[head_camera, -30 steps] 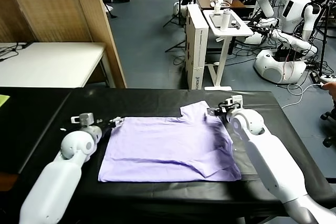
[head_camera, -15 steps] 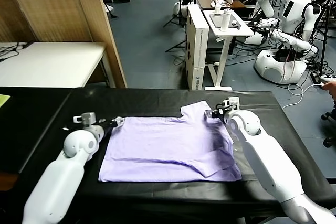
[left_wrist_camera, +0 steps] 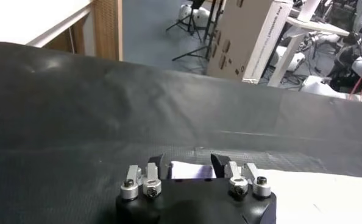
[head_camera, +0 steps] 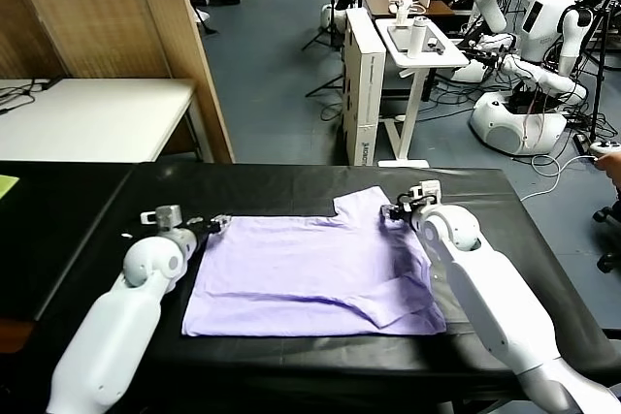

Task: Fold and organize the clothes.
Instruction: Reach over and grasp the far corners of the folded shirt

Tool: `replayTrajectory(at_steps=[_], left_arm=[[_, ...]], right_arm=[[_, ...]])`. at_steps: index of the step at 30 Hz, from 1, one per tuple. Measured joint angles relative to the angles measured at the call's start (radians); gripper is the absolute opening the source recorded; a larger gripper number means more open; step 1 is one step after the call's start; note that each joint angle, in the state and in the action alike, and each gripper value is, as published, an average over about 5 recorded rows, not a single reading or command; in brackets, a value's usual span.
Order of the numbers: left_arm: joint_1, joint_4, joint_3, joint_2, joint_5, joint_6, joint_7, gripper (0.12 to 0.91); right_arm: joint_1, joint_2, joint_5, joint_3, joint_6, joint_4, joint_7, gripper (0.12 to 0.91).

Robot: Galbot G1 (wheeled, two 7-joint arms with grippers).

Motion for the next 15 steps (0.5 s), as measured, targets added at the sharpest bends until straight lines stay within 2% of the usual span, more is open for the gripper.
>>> replayTrajectory(at_steps=[5, 10, 15], left_arm=[[0.016, -0.019, 0.000, 0.001, -0.002, 0.007, -0.001, 0.284], [0.021, -0.023, -0.001, 0.002, 0.001, 0.005, 0.000, 0.206], [0.019, -0.030, -0.004, 0.002, 0.000, -0.004, 0.000, 0.172]], right_arm=[[-0.002, 0.001, -0.001, 0.001, 0.000, -0.003, -0.007, 0.268], [-0.004, 0.002, -0.007, 0.004, 0.000, -0.003, -0.019, 0.165], [-0.007, 0.002, -0.008, 0.013, 0.000, 0.000, -0.024, 0.138]])
